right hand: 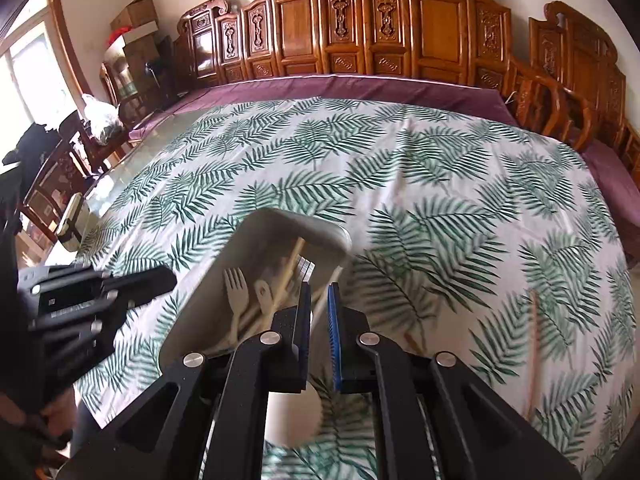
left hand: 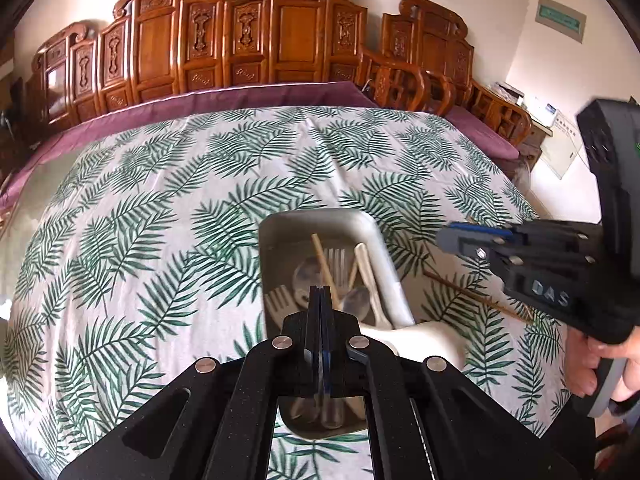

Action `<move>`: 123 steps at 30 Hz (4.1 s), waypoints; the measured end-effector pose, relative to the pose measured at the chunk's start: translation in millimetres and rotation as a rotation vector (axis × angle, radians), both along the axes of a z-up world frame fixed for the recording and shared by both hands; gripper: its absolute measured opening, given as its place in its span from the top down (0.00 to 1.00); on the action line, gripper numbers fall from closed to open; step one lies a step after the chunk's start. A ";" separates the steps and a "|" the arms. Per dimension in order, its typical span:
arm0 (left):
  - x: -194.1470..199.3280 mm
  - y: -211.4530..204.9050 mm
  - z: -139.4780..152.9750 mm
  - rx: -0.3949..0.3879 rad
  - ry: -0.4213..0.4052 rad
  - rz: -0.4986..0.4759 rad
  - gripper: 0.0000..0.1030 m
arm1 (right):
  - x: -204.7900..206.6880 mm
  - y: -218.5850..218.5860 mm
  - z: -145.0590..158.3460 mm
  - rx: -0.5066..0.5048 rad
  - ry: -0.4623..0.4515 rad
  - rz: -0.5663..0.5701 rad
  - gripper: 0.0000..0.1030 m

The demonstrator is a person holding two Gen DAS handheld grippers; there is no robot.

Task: Organize utensils
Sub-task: 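Move both tools back to the remaining chopsticks on the cloth, then grasp a wooden chopstick with the right tool while the left tool grasps another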

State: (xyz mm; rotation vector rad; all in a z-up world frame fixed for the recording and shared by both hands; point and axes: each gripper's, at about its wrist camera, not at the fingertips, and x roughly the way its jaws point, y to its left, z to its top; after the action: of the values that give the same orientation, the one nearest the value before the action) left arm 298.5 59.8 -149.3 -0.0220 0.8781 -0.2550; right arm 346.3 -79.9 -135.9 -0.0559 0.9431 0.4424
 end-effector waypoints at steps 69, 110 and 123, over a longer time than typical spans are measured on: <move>31.8 -226.7 -71.3 0.086 0.203 -0.169 0.76 | -24.1 -226.0 -106.3 -0.149 0.155 -0.185 0.94; 29.1 -234.1 -100.9 0.052 0.336 -0.097 0.99 | -42.7 -233.0 -107.9 -0.131 0.131 -0.200 0.94; 31.5 -232.1 -90.4 0.003 0.328 -0.046 0.74 | -52.1 -248.4 -102.9 -0.114 0.126 -0.228 0.94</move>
State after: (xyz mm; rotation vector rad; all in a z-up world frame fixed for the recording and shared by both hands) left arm 330.0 -172.3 -239.7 -0.0423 1.2066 -0.2977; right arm 294.2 -328.2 -238.8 -0.0229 1.0849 0.1823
